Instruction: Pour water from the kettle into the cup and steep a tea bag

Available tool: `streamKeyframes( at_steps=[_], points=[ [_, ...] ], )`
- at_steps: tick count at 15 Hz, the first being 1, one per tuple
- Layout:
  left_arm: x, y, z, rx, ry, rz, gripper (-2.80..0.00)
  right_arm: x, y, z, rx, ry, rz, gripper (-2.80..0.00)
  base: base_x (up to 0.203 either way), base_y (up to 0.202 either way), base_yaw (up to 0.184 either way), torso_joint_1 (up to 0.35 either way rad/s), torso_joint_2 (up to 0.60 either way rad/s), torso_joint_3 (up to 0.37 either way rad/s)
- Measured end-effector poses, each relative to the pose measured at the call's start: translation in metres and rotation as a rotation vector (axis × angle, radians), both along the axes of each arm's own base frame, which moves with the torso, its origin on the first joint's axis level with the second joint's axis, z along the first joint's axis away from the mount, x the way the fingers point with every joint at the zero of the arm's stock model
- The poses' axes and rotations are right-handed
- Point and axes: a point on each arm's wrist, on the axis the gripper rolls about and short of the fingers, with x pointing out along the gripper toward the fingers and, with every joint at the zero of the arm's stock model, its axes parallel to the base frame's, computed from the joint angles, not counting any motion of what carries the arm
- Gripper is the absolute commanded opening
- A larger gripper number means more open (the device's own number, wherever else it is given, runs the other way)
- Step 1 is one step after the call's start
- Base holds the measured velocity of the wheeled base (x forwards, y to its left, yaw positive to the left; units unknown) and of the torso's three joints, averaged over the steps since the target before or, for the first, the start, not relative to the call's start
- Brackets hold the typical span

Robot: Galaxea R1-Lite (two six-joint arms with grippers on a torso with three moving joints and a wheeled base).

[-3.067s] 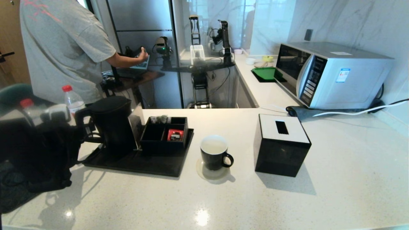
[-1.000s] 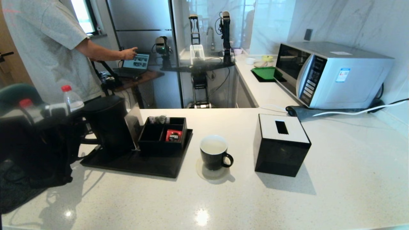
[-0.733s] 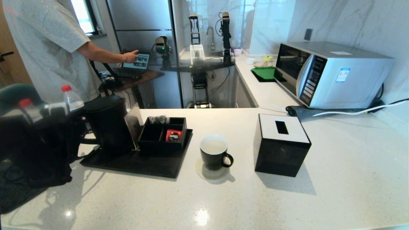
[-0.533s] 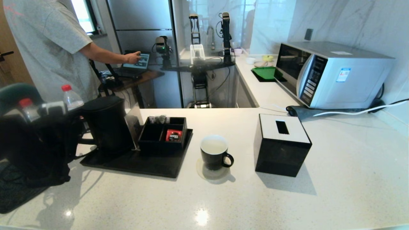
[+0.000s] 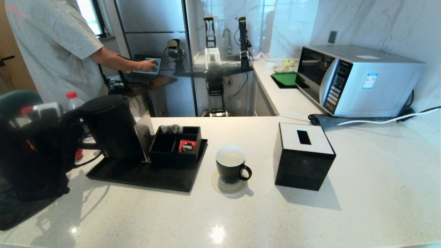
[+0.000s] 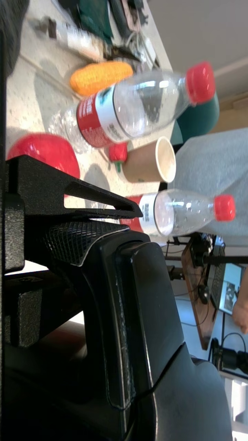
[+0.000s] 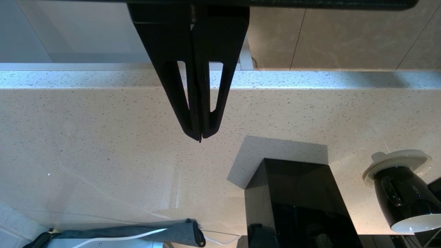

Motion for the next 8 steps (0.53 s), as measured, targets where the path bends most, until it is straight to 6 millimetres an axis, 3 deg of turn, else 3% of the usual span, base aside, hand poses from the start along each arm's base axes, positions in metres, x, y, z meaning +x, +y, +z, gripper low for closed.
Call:
streamKeyframes(
  at_steps=[8],
  points=[
    [-0.032,0.001,0.02,-0.007,-0.014,-0.017,-2.8,0.0,0.0,0.0,0.0,0.0,0.0,-2.8,0.0,0.0,0.0,0.0,0.0,0.0]
  ],
)
